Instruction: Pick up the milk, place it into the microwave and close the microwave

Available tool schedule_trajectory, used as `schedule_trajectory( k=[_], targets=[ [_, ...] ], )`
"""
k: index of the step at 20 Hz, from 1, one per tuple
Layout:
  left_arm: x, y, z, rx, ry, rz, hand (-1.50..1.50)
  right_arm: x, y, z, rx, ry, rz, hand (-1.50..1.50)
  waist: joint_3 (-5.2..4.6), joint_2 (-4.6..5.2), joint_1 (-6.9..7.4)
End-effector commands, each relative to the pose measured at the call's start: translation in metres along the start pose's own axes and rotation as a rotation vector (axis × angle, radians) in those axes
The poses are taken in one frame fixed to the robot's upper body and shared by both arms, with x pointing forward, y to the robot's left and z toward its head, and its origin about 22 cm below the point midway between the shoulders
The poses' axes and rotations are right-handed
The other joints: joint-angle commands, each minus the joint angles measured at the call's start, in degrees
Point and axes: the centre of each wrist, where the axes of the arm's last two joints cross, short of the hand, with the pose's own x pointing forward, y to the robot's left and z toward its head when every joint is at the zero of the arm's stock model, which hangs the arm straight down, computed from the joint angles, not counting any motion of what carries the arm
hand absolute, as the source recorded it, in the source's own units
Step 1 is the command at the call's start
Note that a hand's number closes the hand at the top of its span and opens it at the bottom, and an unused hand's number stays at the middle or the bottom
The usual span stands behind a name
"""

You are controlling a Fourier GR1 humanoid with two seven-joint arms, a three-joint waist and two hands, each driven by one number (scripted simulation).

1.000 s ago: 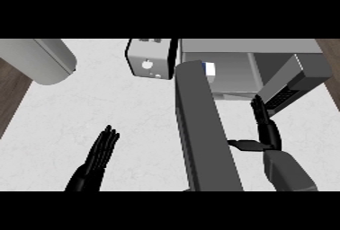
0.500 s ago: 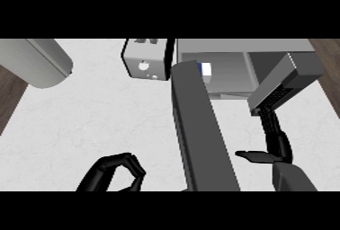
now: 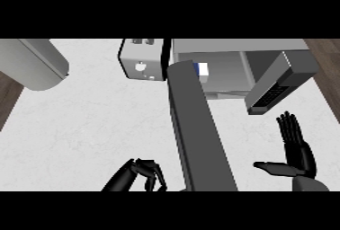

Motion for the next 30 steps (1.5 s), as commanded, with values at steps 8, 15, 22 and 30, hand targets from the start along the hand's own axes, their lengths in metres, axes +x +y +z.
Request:
schedule_trajectory(
  k=[8, 15, 22, 30],
  targets=[
    [-0.005, -0.074, -0.058, -0.145, -0.01, -0.007, 1.5, 0.064, -0.025, 0.03, 0.067, -0.097, -0.087, -1.5, -0.02, 0.3, 0.11],
    [-0.002, -0.082, -0.099, -0.166, 0.001, -0.036, 1.5, 0.096, -0.022, 0.027, 0.156, -0.147, -0.146, -1.5, -0.08, 0.77, -2.13],
    [0.011, -0.082, -0.125, -0.118, -0.027, -0.084, 1.5, 0.123, -0.01, 0.004, 0.239, -0.16, -0.162, -1.5, -0.2, 1.5, -5.58],
    [0.032, -0.063, -0.149, 0.101, -0.08, 0.017, 1.5, 0.15, -0.015, -0.013, 0.306, -0.225, -0.166, -1.5, -0.6, 2.53, -10.03]
  ],
)
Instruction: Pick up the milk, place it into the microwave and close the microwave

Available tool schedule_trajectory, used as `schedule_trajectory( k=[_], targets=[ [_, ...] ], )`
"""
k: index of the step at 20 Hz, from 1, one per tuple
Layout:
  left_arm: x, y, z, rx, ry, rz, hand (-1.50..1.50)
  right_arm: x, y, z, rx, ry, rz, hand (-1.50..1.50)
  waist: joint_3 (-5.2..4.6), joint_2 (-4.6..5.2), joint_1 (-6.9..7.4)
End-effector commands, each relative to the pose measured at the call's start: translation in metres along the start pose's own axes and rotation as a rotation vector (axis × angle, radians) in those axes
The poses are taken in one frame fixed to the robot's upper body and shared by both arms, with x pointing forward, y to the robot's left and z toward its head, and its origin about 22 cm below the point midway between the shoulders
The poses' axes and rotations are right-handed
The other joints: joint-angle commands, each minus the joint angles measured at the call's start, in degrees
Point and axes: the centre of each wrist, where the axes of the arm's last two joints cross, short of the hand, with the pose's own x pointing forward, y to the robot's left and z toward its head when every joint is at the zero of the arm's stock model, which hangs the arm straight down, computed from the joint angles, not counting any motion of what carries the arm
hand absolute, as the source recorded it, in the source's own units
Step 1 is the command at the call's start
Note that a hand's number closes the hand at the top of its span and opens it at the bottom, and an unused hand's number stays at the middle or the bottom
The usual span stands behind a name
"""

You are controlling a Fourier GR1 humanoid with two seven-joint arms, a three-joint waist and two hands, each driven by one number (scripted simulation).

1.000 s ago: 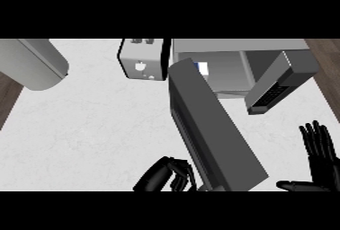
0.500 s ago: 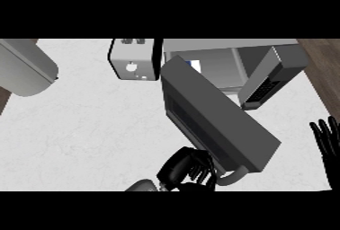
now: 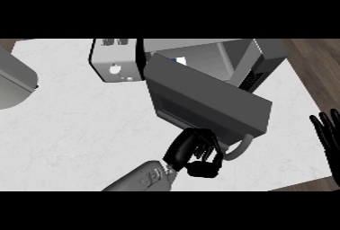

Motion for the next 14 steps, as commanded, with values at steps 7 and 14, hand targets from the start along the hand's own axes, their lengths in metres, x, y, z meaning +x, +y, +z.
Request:
schedule_trajectory(
  k=[7, 14],
  targets=[
    [0.033, 0.027, -0.036, 0.239, -0.176, 0.109, -1.5, 0.016, 0.002, -0.023, 0.07, -0.075, -0.046, -1.5, -0.14, 1.57, -4.76],
    [0.043, 0.04, -0.056, 0.301, -0.204, 0.109, -1.5, 0.03, -0.007, -0.038, 0.106, -0.091, -0.04, -1.5, -0.02, 2.59, -7.62]
  ],
)
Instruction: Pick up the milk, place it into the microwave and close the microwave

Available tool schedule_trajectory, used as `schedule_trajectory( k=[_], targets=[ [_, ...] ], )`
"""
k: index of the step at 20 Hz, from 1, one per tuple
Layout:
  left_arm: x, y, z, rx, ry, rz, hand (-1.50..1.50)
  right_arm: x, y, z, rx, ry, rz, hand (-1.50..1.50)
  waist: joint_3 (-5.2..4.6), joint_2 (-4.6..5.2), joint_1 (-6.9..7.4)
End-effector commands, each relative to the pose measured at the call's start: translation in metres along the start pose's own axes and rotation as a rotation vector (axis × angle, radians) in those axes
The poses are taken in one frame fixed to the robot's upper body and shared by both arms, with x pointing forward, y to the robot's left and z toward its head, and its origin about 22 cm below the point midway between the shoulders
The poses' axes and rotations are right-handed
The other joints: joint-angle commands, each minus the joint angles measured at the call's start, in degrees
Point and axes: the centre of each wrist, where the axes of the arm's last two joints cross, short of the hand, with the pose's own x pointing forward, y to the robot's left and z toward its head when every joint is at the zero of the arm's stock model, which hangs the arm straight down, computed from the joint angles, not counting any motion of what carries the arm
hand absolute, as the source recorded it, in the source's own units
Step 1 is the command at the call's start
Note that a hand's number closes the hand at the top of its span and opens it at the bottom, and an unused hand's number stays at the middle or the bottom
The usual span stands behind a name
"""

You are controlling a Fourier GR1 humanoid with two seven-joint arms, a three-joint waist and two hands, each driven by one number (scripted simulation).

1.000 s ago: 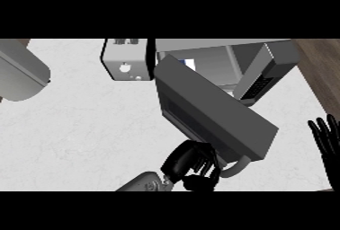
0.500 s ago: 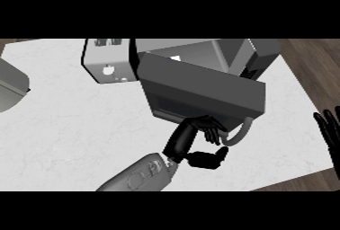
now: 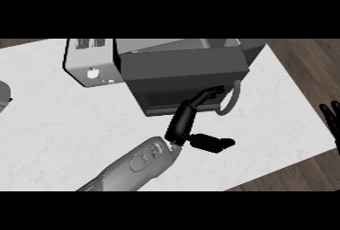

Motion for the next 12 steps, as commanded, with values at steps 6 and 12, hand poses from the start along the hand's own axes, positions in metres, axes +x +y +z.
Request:
schedule_trajectory(
  k=[6, 12],
  targets=[
    [0.015, 0.009, -0.035, 0.084, -0.059, -0.002, -1.5, 0.009, -0.003, -0.023, 0.07, -0.051, -0.058, -1.5, 0.22, 0.97, -2.4],
    [0.012, 0.014, -0.042, 0.11, -0.055, -0.007, -1.5, 0.014, -0.006, -0.036, 0.101, -0.068, -0.072, -1.5, 0.26, 1.9, -3.84]
  ],
)
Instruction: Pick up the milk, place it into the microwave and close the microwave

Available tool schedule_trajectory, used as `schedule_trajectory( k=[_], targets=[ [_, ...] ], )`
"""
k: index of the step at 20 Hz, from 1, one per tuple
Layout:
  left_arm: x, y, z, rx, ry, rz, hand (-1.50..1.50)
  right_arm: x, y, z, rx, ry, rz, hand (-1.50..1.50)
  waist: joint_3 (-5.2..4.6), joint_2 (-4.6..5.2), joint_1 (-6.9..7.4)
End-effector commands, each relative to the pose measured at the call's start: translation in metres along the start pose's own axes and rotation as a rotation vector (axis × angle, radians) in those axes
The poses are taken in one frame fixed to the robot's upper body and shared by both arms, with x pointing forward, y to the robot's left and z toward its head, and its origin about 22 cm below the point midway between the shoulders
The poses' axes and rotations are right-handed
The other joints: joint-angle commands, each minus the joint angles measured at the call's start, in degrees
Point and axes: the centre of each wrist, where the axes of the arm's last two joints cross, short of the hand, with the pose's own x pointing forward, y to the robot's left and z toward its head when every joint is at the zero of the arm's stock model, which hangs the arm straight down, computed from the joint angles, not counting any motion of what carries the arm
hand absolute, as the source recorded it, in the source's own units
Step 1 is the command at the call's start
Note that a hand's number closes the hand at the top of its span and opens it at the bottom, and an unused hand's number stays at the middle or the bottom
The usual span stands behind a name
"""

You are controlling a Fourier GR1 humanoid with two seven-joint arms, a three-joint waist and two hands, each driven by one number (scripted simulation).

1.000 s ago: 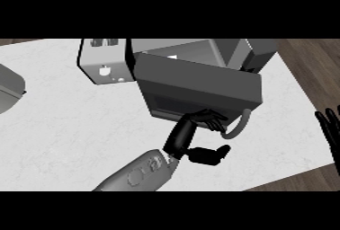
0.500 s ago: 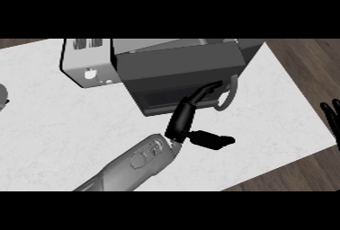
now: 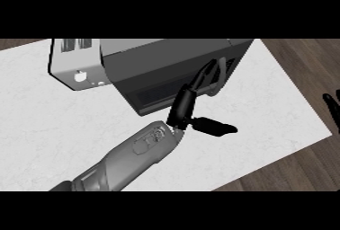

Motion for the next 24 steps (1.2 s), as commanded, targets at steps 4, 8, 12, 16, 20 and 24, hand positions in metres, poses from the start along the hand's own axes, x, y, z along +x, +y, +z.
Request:
schedule_trajectory(
  k=[4, 8, 12, 16, 20, 24],
  targets=[
    [0.004, 0.003, -0.016, 0.039, -0.022, -0.007, -1.5, 0.008, -0.003, -0.016, 0.057, -0.02, -0.023, -1.5, 0.02, 0.4, -1.83],
    [0.003, 0.006, -0.02, 0.06, -0.007, -0.003, -1.5, 0.011, -0.007, -0.018, 0.054, -0.008, -0.031, -1.5, 0.05, 0.57, -2.33],
    [0.003, 0.006, -0.023, 0.069, -0.031, -0.003, -1.5, 0.017, -0.012, -0.023, 0.054, -0.021, -0.026, -1.5, 0.02, 0.44, -2.77],
    [0.003, 0.007, -0.024, 0.079, -0.038, -0.005, -1.5, 0.019, -0.014, -0.028, 0.067, -0.018, -0.029, -1.5, 0.09, 0.7, -3.02],
    [-0.002, 0.007, -0.02, 0.082, -0.044, -0.006, -1.5, 0.023, -0.017, -0.031, 0.068, -0.011, -0.027, -1.5, 0.07, 0.74, -3.72],
    [-0.002, 0.007, -0.021, 0.099, -0.056, -0.004, -1.5, 0.027, -0.021, -0.033, 0.072, -0.004, -0.029, -1.5, 0.07, 0.78, -4.06]
  ],
)
